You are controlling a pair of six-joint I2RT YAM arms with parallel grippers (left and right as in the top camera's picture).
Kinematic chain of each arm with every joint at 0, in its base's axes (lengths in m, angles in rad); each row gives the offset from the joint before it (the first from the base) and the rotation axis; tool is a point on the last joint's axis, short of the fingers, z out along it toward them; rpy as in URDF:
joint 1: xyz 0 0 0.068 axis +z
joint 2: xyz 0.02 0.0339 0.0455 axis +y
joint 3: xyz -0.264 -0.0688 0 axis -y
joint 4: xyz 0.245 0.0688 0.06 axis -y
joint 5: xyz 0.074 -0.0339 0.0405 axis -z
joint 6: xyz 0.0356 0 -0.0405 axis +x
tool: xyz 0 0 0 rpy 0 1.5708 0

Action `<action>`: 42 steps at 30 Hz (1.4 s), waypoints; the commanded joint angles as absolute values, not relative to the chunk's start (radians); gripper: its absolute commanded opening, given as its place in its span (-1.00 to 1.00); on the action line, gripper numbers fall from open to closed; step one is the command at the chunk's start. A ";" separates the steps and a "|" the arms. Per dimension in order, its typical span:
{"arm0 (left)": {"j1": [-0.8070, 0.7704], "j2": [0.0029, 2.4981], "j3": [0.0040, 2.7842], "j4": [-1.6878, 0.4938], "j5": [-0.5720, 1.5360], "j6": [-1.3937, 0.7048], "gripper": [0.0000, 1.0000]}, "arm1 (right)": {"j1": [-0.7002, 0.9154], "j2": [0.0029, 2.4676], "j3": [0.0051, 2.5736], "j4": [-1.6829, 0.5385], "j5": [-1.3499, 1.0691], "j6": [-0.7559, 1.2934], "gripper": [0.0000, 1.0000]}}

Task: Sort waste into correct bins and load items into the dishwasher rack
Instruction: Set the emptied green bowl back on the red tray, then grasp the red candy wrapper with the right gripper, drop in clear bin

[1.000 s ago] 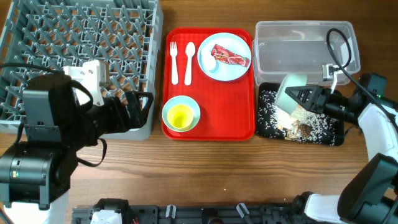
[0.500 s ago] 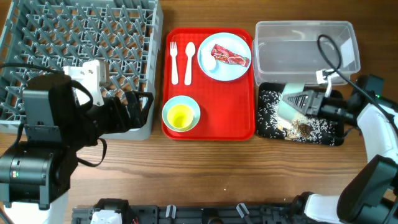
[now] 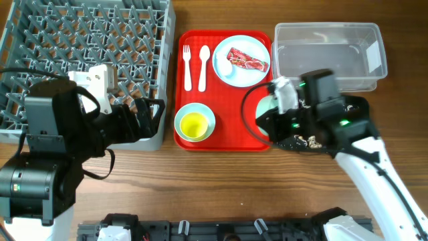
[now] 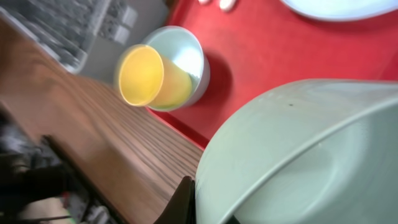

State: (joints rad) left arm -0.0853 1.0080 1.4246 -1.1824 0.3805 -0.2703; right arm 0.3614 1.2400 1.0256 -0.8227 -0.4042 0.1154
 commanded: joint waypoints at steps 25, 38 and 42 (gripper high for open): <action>-0.089 1.009 1.442 -1.180 0.393 -0.250 1.00 | 0.511 1.618 1.510 -0.881 -0.066 0.228 0.51; -0.089 1.009 1.442 -1.180 0.393 -0.250 1.00 | 0.339 1.998 1.533 -0.455 -0.049 -0.020 0.15; -0.089 1.009 1.442 -1.180 0.393 -0.250 1.00 | 0.339 2.099 1.533 -0.348 -0.047 -0.152 0.31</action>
